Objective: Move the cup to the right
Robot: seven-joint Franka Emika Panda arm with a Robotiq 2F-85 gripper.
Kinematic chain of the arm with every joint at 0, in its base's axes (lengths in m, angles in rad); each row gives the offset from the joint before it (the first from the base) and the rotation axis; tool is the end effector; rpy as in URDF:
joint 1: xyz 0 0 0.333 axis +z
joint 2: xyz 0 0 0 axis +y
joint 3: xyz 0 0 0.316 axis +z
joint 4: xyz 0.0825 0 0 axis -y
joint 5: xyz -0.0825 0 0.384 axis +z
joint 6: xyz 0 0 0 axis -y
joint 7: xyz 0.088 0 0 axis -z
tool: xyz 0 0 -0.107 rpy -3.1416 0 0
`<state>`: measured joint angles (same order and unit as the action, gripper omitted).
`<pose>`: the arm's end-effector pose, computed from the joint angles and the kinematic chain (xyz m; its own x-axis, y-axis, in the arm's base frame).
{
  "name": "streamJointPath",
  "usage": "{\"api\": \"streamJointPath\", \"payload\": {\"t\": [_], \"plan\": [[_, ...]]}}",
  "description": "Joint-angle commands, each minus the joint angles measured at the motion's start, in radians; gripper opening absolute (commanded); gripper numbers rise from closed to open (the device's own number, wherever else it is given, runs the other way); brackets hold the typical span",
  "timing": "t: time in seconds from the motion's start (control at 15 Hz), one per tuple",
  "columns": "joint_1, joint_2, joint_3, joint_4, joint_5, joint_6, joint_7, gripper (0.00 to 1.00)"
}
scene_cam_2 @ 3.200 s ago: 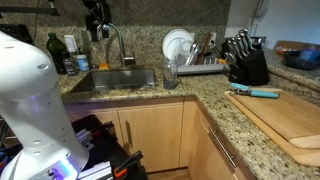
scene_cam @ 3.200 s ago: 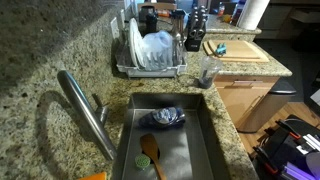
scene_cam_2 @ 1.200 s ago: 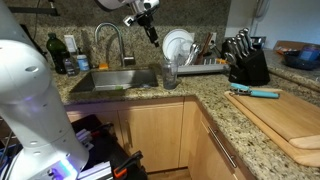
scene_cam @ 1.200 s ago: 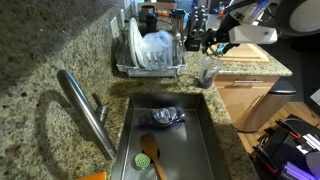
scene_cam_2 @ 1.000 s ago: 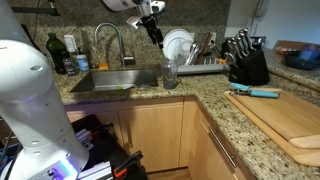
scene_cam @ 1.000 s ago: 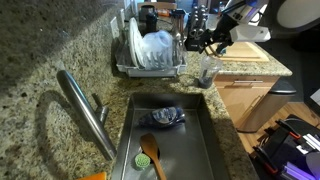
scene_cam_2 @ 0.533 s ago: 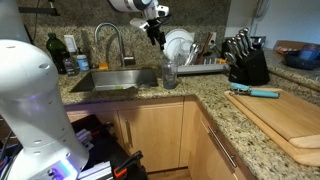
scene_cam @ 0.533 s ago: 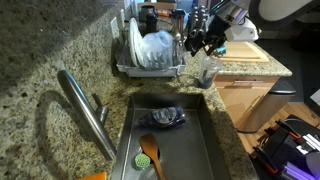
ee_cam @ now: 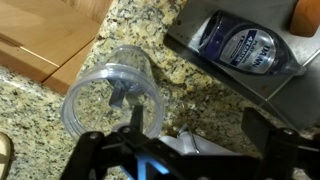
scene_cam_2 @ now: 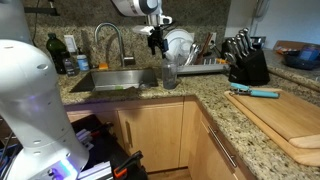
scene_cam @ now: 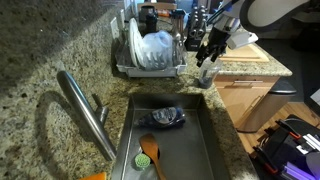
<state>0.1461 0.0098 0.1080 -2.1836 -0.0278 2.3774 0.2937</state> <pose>0.5341 0.1383 0.4022 0.9832 -0.0240 0.1812 -0.0184 -0.9993 -0.0323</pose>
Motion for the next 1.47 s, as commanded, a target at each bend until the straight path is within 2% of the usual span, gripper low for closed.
{"api": "streamJointPath", "payload": {"t": [0.0,0.2,0.27,0.33,0.53,0.6,0.67,0.8,0.87,1.13,1.2,1.27,1.4], "plan": [[-0.007,0.009,0.006,-0.031,-0.044,0.123,0.064,1.0],[-0.018,0.129,-0.022,-0.004,-0.212,0.359,0.261,1.0],[-0.003,0.046,-0.01,-0.021,-0.138,0.24,0.175,1.0],[0.0,0.071,-0.018,-0.02,-0.155,0.271,0.198,1.0],[0.002,0.068,-0.016,-0.018,-0.152,0.266,0.194,1.0],[-0.005,0.076,-0.018,0.002,-0.121,0.192,0.175,1.0],[-0.008,0.085,-0.037,0.009,-0.187,0.156,0.229,1.0],[-0.019,0.107,-0.059,0.032,-0.208,0.036,0.267,1.0],[-0.007,0.078,-0.043,-0.002,-0.179,0.111,0.239,1.0],[-0.017,0.089,-0.063,0.008,-0.186,0.06,0.245,1.0],[-0.017,0.091,-0.057,0.005,-0.154,0.075,0.237,0.75],[-0.015,0.097,-0.052,0.005,-0.135,0.098,0.239,0.73],[-0.007,0.109,-0.036,0.014,-0.07,0.112,0.234,0.59]]}}
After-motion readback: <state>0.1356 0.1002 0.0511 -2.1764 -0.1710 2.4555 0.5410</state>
